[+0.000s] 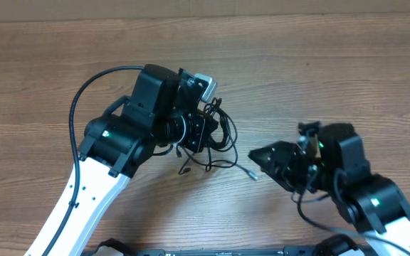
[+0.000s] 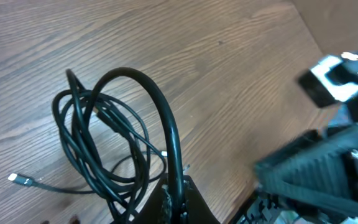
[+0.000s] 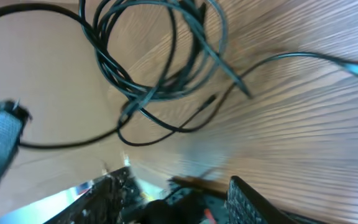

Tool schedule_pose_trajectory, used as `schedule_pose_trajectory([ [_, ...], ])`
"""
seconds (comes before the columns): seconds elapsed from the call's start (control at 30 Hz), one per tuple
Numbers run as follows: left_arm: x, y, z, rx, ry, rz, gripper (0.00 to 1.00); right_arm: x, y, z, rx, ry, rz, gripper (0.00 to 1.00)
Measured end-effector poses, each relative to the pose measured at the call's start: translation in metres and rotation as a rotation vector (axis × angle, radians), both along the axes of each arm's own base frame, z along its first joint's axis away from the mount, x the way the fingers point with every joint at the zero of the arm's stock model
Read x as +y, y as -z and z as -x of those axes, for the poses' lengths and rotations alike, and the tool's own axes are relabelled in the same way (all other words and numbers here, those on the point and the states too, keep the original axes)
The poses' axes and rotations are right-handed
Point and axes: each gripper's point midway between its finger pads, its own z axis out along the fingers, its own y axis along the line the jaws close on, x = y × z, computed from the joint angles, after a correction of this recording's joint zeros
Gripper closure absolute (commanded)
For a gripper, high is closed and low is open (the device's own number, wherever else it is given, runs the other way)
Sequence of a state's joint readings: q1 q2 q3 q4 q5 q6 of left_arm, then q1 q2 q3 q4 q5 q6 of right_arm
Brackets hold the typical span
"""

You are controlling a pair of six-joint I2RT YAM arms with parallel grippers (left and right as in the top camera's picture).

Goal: Untangle cables

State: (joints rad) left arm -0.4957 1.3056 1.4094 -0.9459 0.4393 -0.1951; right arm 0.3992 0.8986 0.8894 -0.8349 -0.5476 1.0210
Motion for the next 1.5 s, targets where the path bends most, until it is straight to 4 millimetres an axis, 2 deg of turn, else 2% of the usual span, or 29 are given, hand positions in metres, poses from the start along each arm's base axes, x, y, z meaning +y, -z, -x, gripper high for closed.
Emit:
schedule_pose_trajectory([
  [0.1,0.0,-0.002,0.002,-0.009,0.012,0.004,0.96,0.017,0.003,-0.007,0.041,-0.025,-0.039,0.53],
  [0.23,-0.001,-0.003,0.003,-0.01,0.018,0.008,0.96,0.041,0.02,-0.014,0.144,-0.044,-0.061,0.51],
  [0.37,-0.001,-0.003,0.003,-0.012,0.02,0.008,0.96,0.057,0.035,-0.018,0.23,-0.038,-0.069,0.52],
  [0.53,-0.001,-0.003,0.003,-0.011,0.02,0.007,0.96,0.075,0.035,-0.034,0.222,-0.033,-0.12,0.53],
  [0.63,-0.001,-0.003,0.003,-0.008,0.02,0.006,0.96,0.082,0.031,-0.043,0.211,-0.023,-0.152,0.61],
  [0.73,-0.001,-0.003,0.003,-0.008,0.02,0.006,0.96,0.084,0.033,-0.046,0.239,-0.001,-0.165,0.7],
  [0.93,-0.001,-0.003,0.003,-0.008,0.02,0.006,0.96,0.083,0.037,-0.049,0.292,0.059,-0.172,0.8],
  [1.07,-0.002,-0.003,0.005,-0.005,0.027,0.014,0.96,0.083,0.038,-0.053,0.313,0.112,-0.173,0.96],
  [1.4,-0.004,-0.004,0.008,0.007,0.041,0.025,0.96,0.083,0.029,-0.068,0.224,0.132,-0.191,0.96],
  [1.5,0.005,0.005,0.01,0.034,0.014,-0.023,0.96,0.072,0.026,-0.078,0.149,0.118,-0.172,0.96],
])
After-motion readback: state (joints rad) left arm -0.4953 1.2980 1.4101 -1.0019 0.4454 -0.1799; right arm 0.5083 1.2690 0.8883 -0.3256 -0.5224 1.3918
